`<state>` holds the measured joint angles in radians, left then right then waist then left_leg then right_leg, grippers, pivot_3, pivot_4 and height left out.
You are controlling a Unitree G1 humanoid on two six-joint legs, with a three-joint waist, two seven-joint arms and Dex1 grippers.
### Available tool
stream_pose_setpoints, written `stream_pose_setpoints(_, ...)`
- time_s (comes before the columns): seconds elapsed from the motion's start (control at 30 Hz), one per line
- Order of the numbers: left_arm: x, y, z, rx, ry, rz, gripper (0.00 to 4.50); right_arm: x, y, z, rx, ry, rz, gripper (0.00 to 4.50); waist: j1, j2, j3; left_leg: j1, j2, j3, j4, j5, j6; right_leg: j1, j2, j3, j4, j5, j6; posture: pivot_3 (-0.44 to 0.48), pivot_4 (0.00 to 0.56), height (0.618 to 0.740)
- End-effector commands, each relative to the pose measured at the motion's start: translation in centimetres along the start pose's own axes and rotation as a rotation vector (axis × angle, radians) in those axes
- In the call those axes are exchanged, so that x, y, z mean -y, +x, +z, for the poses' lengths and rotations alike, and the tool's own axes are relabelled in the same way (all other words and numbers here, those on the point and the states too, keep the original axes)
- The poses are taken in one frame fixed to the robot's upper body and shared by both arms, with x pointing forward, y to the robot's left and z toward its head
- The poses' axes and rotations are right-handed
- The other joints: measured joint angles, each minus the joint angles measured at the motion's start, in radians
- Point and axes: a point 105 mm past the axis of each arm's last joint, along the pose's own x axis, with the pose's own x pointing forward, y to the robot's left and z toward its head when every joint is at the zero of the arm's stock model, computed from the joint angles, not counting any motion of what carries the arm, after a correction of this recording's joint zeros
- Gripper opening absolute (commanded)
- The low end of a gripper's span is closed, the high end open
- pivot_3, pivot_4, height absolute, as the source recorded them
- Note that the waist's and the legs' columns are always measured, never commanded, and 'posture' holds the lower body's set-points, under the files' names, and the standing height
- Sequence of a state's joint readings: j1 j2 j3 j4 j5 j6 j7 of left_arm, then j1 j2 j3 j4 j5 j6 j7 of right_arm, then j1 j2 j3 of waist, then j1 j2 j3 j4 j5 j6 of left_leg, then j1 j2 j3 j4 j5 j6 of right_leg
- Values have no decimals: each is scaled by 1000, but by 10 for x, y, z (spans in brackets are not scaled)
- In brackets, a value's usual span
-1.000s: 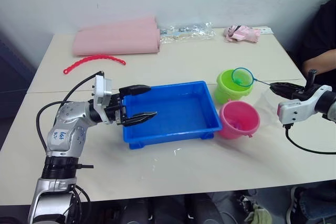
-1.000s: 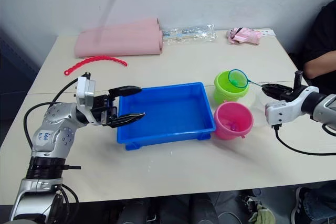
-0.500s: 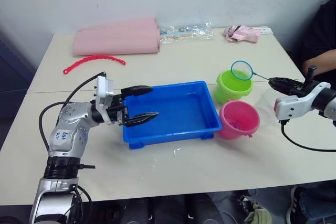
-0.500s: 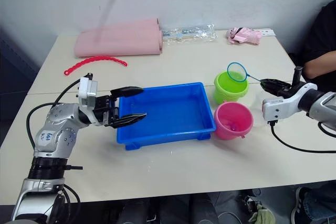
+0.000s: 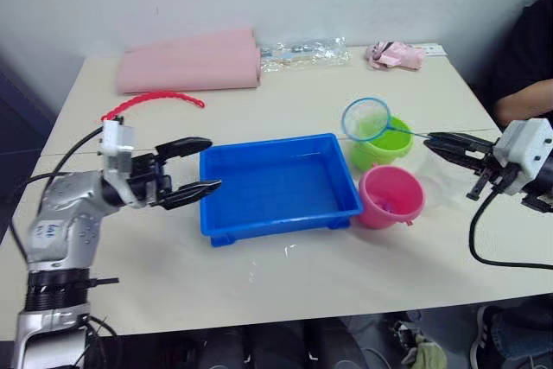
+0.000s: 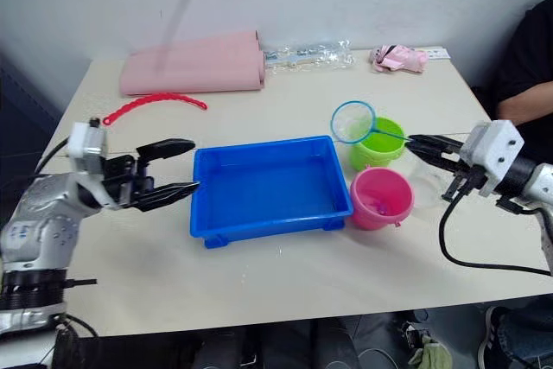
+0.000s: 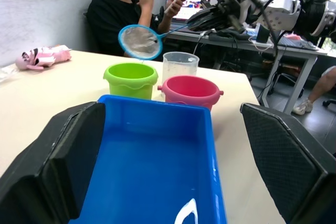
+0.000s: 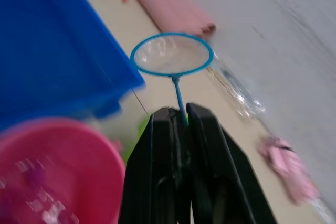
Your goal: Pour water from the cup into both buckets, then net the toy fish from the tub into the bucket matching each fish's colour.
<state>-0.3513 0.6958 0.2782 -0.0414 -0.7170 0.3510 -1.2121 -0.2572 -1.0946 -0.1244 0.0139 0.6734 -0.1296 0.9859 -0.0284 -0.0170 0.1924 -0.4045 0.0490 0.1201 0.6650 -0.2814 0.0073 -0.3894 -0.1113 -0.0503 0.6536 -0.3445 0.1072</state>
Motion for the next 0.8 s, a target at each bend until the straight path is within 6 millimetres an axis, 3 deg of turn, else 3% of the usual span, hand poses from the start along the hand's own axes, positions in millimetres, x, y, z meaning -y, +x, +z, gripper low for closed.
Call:
stream_pose_setpoints(0.03, 15, -16, 18, -23, 48, -44, 4480, -31, 16, 24, 93, 123, 208, 0, 1, 0, 0, 0, 0, 0, 0, 0, 0, 0, -1, 0, 0, 0, 0, 0, 150, 740)
stream_pose_setpoints(0.1, 21, -26, 15, -88, 53, -45, 4480, -54, 28, 29, 129, 165, 318, 0, 1, 0, 0, 0, 0, 0, 0, 0, 0, 0, -2, -1, -1, 0, 0, 0, 150, 740)
stream_pose_setpoints(0.23, 44, -42, -2, -217, 22, -87, 4480, -112, 46, 21, 161, 270, 506, 0, 3, 0, 0, -1, -1, -1, -1, -1, 0, 0, -2, -1, -2, 0, 0, 0, 150, 740)
stream_pose_setpoints(0.33, 62, -49, -16, -296, 5, -141, 4480, -140, 52, 8, 141, 304, 594, 0, 2, -1, 0, -1, -1, 0, -2, -2, 1, 0, -2, -1, -3, 0, 0, 0, 150, 740)
stream_pose_setpoints(0.4, 76, -51, -26, -326, -29, -165, 4480, -160, 53, -12, 95, 262, 665, 0, 2, -1, 0, -1, -2, 0, -1, -3, 2, -1, -2, -1, -2, 0, 0, 0, 150, 740)
stream_pose_setpoints(0.57, 97, -50, -43, -367, -70, -203, 4480, -182, 66, -39, 76, 285, 679, 0, 1, -3, -2, 0, -1, 0, -1, -4, 2, 0, -3, -1, -2, 0, -1, 0, 150, 740)
stream_pose_setpoints(0.8, 99, -38, -39, -329, -95, -214, 4480, -205, 83, -68, 45, 283, 636, 0, 0, -4, -2, 0, -1, 0, -1, -4, 1, 0, -2, -1, -1, 0, -1, 0, 150, 740)
